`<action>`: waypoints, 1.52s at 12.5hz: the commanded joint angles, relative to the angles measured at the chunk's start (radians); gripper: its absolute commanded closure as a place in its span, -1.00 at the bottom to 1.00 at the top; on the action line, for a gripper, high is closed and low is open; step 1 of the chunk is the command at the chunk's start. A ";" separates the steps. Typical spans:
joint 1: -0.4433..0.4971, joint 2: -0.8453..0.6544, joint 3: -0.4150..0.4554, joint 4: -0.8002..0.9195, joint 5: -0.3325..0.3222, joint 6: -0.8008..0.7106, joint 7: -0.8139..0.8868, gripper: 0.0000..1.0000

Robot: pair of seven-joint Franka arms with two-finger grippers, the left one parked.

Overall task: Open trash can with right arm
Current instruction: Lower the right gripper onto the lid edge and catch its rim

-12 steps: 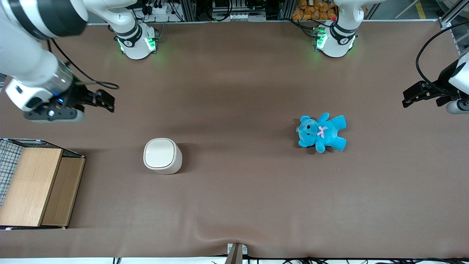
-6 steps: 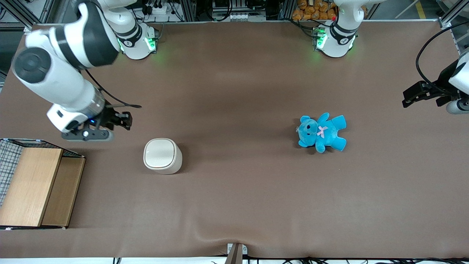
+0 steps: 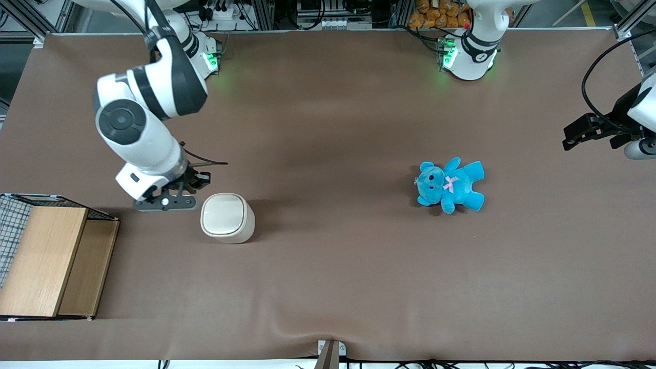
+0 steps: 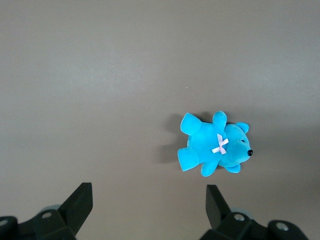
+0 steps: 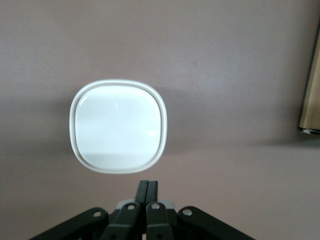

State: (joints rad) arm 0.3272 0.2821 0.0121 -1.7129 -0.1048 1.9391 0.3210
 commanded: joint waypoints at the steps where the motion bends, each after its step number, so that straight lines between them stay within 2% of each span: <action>1: 0.016 0.055 -0.018 0.021 -0.016 0.044 0.012 1.00; 8: 0.013 0.153 -0.018 0.018 -0.009 0.150 0.013 1.00; 13: 0.010 0.167 -0.018 0.018 -0.009 0.161 0.078 1.00; 19: -0.016 0.174 -0.020 0.018 -0.009 0.179 0.078 1.00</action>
State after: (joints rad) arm 0.3266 0.4433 -0.0112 -1.7110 -0.1046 2.1130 0.3833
